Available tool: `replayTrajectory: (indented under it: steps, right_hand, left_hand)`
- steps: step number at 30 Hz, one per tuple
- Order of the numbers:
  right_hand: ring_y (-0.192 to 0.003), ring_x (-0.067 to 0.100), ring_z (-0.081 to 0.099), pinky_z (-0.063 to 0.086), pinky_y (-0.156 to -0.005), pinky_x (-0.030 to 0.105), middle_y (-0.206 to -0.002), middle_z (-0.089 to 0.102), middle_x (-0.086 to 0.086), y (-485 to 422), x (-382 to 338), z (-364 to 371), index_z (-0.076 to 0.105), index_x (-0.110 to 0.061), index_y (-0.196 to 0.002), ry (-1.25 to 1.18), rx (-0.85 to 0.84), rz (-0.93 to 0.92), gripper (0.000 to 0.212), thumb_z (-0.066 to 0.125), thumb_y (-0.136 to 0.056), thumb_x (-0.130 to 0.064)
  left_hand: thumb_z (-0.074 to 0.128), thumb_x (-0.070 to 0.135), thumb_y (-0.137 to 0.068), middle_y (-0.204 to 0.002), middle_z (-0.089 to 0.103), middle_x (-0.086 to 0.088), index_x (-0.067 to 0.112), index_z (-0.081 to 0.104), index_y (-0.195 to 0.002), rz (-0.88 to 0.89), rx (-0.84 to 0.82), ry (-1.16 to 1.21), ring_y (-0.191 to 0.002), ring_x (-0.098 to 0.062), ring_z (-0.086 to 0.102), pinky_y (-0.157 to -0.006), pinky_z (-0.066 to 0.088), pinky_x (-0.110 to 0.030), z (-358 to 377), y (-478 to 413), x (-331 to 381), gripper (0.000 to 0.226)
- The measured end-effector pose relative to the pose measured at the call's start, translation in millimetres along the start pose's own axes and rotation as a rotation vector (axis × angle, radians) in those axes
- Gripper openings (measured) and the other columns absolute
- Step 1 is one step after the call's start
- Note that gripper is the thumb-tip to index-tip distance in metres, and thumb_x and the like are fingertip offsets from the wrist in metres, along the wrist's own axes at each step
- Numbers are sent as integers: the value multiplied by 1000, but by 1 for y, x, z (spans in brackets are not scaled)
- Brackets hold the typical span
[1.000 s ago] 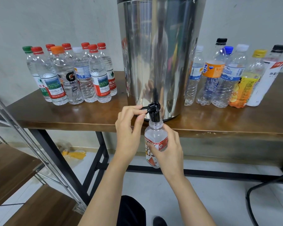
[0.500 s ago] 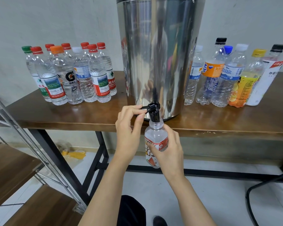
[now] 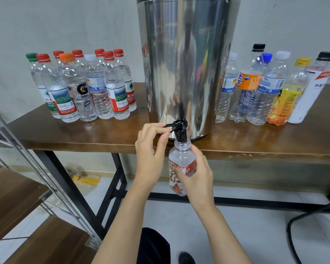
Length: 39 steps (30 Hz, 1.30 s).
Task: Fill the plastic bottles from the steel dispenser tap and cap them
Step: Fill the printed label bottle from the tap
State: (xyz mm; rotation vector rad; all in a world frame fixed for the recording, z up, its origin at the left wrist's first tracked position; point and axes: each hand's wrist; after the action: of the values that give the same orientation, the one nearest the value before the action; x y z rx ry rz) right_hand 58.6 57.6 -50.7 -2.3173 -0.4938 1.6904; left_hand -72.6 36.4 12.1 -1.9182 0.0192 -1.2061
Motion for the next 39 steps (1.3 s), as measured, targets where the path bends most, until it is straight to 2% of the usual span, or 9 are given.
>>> replayTrajectory:
  steps: [5, 8, 13, 21, 25, 31, 39]
  right_hand:
    - [-116, -7, 49, 38, -86, -1, -129, 52, -23, 1, -1, -1, 45, -41, -138, 1, 5, 0, 73, 83, -78, -24]
    - [-114, -6, 49, 37, -84, -2, -129, 52, -21, -1, -1, -1, 46, -40, -138, 17, 8, -1, 74, 84, -77, -23]
    - [-112, -16, 47, 38, -84, -1, -128, 52, -23, -1, -2, -1, 45, -42, -137, 10, 15, -3, 74, 84, -76, -24]
    - [-113, -13, 49, 39, -83, 0, -127, 52, -25, 0, -1, 1, 45, -45, -136, 3, 18, -6, 74, 85, -76, -26]
    - [-112, -11, 51, 43, -84, 8, -125, 52, -26, 0, -1, 0, 45, -47, -134, -7, 28, -14, 73, 85, -76, -26]
    - [-115, -7, 52, 46, -88, 17, -127, 52, -26, 1, 0, 0, 46, -48, -134, -9, 25, -20, 75, 85, -75, -22]
    - [-114, -9, 52, 43, -84, 9, -127, 51, -27, 0, -1, -1, 44, -53, -131, 0, 19, -37, 75, 85, -75, -22]
  left_hand:
    - [49, 36, -97, -116, 60, 20, 38, 62, -100, 31, 10, -6, -117, -17, 55, -98, 43, -56, 1, 1, -1, 13]
    - [49, 35, -97, -117, 60, 22, 40, 62, -101, 39, 19, -9, -117, -15, 55, -97, 44, -56, 2, 2, -2, 14]
    - [48, 35, -97, -116, 58, 27, 41, 61, -102, 48, 22, -8, -117, -14, 55, -98, 43, -56, 3, 1, -2, 15]
    - [47, 32, -99, -117, 55, 24, 36, 60, -102, 107, 39, -52, -115, -8, 54, -96, 42, -57, 4, 2, -3, 14]
    - [48, 30, -99, -118, 55, 24, 35, 60, -103, 132, 58, -44, -113, -8, 55, -96, 42, -56, 6, 3, -4, 14]
    - [50, 27, -98, -119, 58, 19, 35, 62, -103, 91, 70, 47, -117, -20, 57, -97, 43, -60, 10, 4, -8, 15]
    - [50, 27, -98, -119, 59, 17, 34, 62, -103, 79, 74, 67, -117, -20, 57, -99, 42, -59, 10, 5, -8, 15]
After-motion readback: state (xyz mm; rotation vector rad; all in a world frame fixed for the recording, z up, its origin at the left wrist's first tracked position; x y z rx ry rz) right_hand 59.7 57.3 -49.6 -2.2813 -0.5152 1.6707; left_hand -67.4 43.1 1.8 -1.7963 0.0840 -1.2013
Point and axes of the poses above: each hand's wrist, its own y-axis away from the middle knuckle, its own z-axis out of the palm, x = y × z
